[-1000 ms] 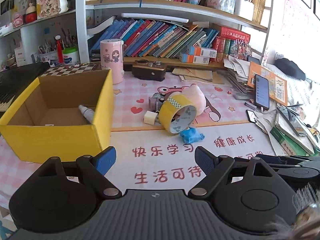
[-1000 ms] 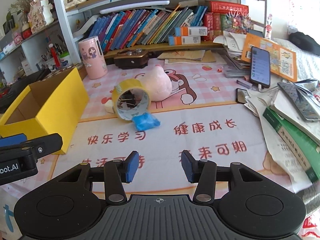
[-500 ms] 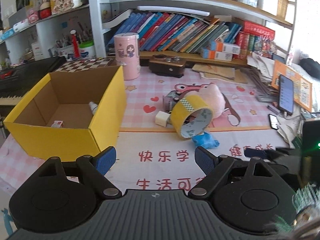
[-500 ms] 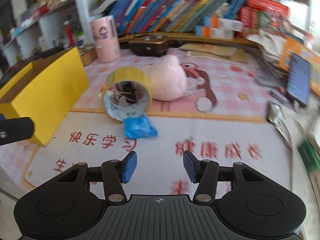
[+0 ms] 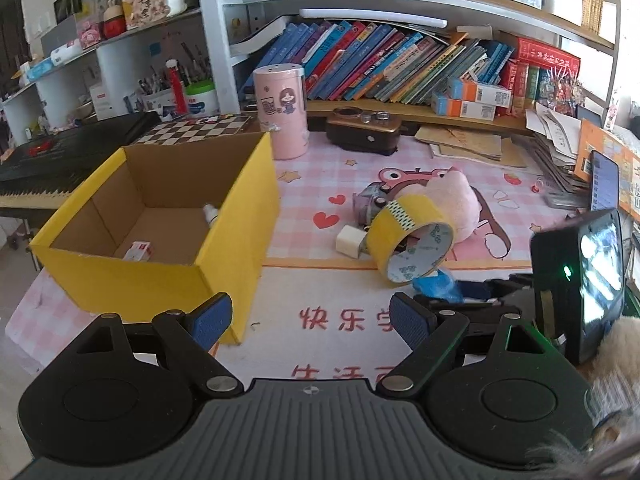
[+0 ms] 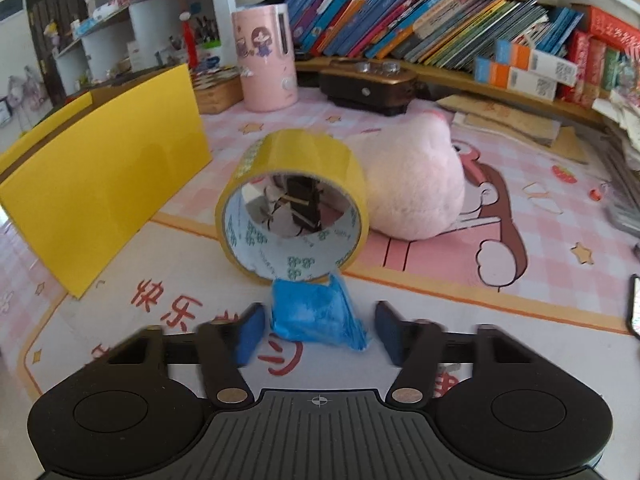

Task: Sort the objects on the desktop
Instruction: 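Grasp the blue plastic bag with the right tool while the left tool grasps the yellow tape roll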

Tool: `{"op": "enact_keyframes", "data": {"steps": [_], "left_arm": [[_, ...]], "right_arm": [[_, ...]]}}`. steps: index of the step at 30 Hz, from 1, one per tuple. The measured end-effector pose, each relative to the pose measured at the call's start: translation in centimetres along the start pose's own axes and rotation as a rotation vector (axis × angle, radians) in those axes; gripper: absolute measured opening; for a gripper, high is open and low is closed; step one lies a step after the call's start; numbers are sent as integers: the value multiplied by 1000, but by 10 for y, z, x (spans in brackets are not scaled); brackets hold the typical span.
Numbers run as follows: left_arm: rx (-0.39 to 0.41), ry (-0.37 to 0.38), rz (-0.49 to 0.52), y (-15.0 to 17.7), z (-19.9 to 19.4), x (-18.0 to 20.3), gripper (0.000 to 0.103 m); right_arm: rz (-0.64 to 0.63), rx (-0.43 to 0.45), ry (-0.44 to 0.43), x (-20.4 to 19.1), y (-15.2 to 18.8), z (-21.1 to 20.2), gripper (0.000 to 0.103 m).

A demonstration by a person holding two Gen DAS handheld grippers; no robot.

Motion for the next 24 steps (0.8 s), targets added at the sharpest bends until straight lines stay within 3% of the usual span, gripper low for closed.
{"op": "enact_keyframes", "data": {"steps": [3,7,9,17,22,24], "left_arm": [[9,26,21,-7,8,13,85],[32,69,51,-21,28,32,81],[27,83,74,-25,44,43,68],[6,63,222,-31,111,84,43],[-1,17,200,-32,131,83,29],[9,12,195,-34,132,79,13]], "right_arm": [[-8,14,4,8,1,-11,40],[84,45,41,36,0,-37,39],[134,45,65,51,2,-49,39],[192,88,14,64,7,-84,39],[193,83,19,64,10,-92,39],[194,77,25,65,12,-93,39]]}}
Point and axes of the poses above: each gripper's, at about its wrist camera, not at the fingertips, and z roughly the way its jaws point, x to its right, y to its underside, the point moved 10 cm from there along z, roughly the way its jaws point, and after that the axes turned 5 degrees about z, right-handed, at the moved point
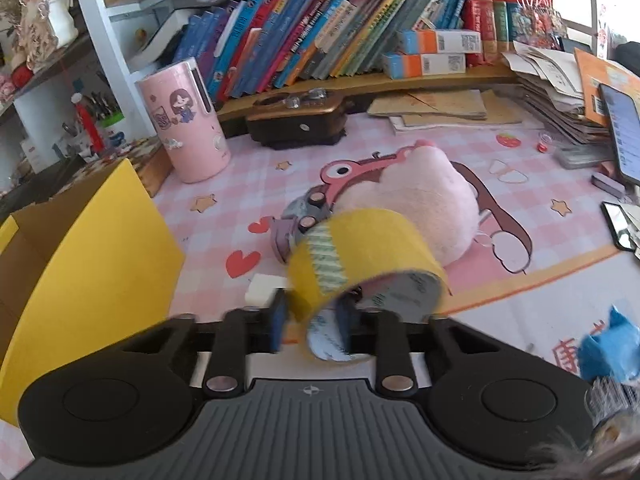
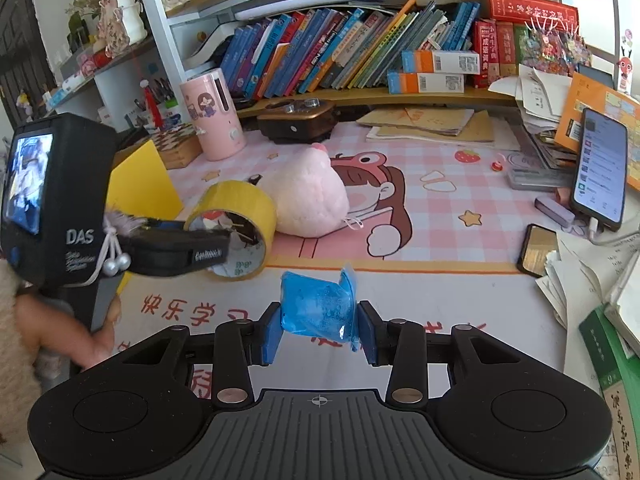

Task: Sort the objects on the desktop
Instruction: 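Grasp the blue plastic bag with the right tool while the left tool grasps the yellow tape roll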

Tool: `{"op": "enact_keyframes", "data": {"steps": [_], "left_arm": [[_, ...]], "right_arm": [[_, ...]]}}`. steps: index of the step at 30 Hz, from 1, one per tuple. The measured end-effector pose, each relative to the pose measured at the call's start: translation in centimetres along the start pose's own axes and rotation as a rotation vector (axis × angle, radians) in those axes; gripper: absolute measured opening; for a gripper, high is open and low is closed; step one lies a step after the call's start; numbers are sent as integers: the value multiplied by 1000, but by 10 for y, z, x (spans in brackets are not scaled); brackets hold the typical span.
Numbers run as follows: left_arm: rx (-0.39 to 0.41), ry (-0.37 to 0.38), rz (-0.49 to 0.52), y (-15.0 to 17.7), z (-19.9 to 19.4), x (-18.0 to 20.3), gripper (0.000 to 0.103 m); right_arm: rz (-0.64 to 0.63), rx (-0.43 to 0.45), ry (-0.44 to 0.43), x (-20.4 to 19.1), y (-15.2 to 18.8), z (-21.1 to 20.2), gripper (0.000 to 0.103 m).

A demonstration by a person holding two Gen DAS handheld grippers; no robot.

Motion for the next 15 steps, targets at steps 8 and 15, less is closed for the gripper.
{"op": "enact_keyframes", "data": {"steps": [8,15], "left_arm": [[40,90,-82,-3,-35,-11,7],[80,156,-141,4,-83,-20,6]], "right_arm": [[15,-17,14,0,3,0,39],[8,-44,8,-14,9,-1,39]]}}
Point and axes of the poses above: each gripper's, at about its wrist camera, not at the fingertips, and z roughly the way its jaws point, x to its right, y to its underside, the point moved 10 cm from there along z, roughly the way its jaws point, and after that the axes turned 5 degrees about z, right-handed, at the moved point
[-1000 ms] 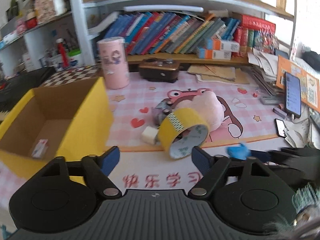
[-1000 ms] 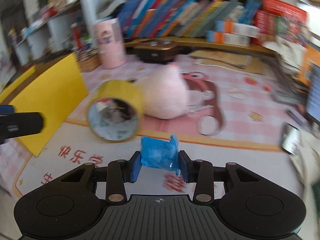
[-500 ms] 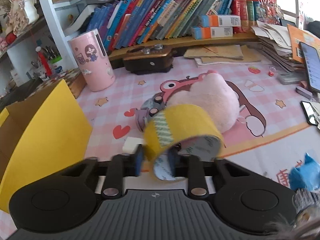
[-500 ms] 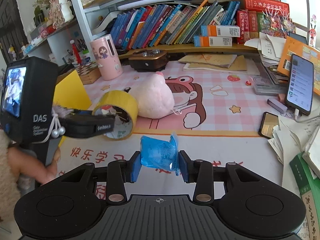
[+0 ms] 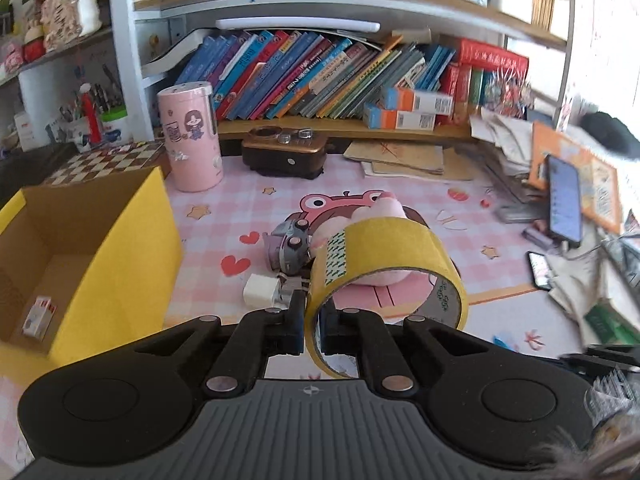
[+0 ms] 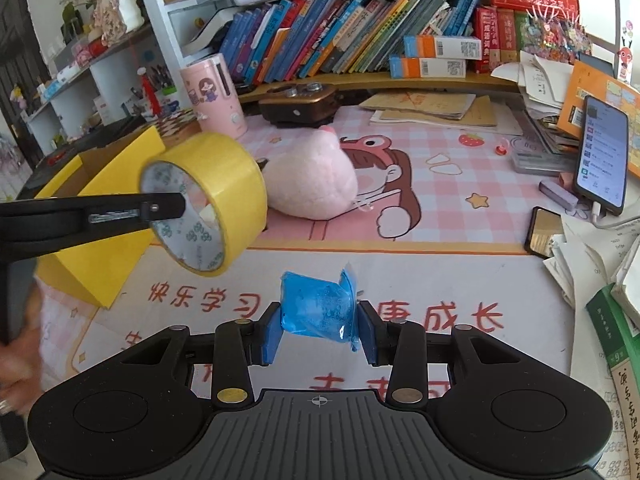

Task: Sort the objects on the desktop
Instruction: 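Grasp the blue plastic bag with the right tool while the left tool grasps the yellow tape roll, then carry the tape roll and blue bag with both tools over the yellow box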

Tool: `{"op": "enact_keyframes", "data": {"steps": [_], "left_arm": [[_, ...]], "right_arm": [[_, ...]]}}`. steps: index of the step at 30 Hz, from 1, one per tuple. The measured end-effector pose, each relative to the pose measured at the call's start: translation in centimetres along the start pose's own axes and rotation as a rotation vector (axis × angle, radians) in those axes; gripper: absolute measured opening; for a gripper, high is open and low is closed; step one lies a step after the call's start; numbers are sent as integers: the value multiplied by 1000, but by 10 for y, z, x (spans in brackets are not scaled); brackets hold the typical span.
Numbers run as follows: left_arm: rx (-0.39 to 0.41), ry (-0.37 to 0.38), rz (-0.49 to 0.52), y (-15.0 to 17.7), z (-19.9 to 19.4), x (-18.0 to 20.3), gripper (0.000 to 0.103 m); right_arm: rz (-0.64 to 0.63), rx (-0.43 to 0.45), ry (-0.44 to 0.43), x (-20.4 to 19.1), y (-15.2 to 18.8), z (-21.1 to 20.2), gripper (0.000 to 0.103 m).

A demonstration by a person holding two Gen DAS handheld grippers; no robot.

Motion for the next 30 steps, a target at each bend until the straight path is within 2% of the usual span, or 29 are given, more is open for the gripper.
{"op": "enact_keyframes", "data": {"steps": [12,22,30], "left_arm": [[-40,9,-122,42,-64,-45,6],[-33,49,-130,65,-96,-76,6],[-22,71,-157,87,-126,-119,6]], "right_arm": [[-13,2,-32,-34,4,-19,39],[-23,14,-25,-81,20,-34,39],[-32,20,-18,-131,41,-51,39]]}}
Point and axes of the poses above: each gripper's, at about its wrist camera, not at the fingertips, and z roughly the way its jaws point, x to its right, y to its underside, the point moved 10 cm from there along z, roughly the way its jaws point, and after that the axes turned 5 degrees about z, right-handed, at the moved point
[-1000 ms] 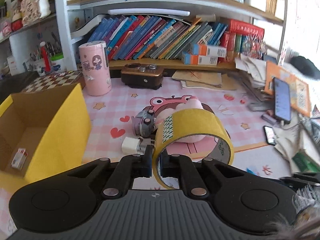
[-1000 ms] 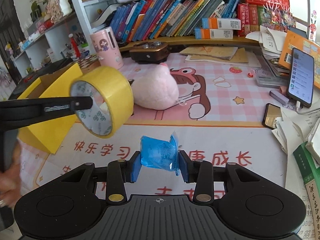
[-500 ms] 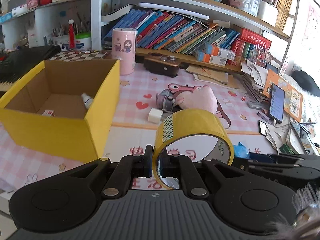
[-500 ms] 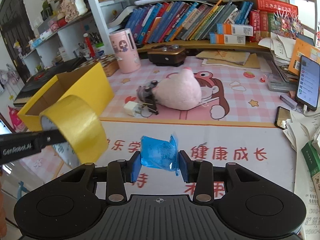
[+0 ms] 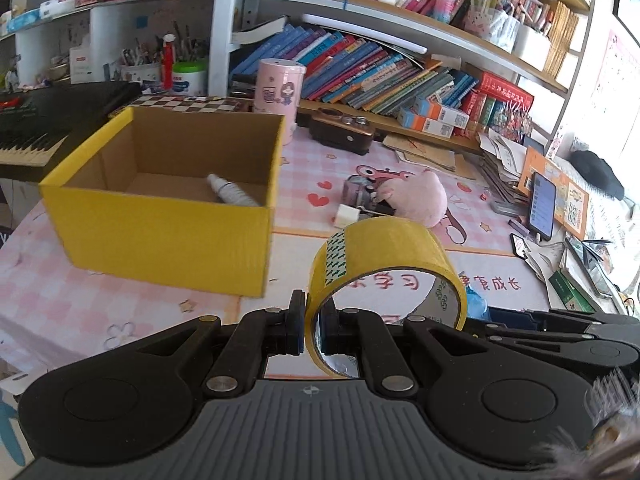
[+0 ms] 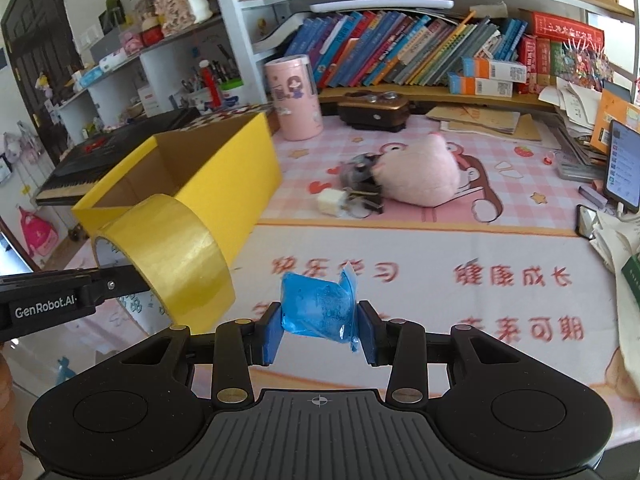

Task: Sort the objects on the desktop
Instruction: 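Carry the tape roll and blue bag with both tools over the yellow box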

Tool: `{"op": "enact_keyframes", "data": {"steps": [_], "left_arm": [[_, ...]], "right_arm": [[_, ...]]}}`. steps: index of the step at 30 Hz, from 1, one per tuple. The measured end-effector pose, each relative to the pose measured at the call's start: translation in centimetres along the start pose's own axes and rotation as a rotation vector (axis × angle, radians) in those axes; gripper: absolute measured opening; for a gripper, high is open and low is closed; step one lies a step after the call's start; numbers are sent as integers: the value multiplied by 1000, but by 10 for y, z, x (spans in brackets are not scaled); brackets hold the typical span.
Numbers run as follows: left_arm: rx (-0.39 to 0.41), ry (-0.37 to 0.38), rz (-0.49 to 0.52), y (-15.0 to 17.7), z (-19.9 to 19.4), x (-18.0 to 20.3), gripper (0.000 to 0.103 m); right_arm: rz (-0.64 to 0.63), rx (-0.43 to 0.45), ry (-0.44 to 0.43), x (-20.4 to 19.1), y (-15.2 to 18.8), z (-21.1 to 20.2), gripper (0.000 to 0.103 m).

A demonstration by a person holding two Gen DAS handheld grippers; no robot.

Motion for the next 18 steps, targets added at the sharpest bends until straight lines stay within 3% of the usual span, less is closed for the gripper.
{"op": "enact_keyframes", "data": {"steps": [18], "left_arm": [[30,-7,-87,41,-65,-107,6]], "right_arm": [[-66,-20,-22,-122,50,-15,38]]}}
Point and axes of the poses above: each gripper's, at about its wrist camera, not at the fingertips, and z roughly the way its jaws point, x to its right, y to its underside, the point moved 10 cm from there along z, roughly the way its jaws point, and after that the axes turned 5 degrees about z, right-handed, at the moved point
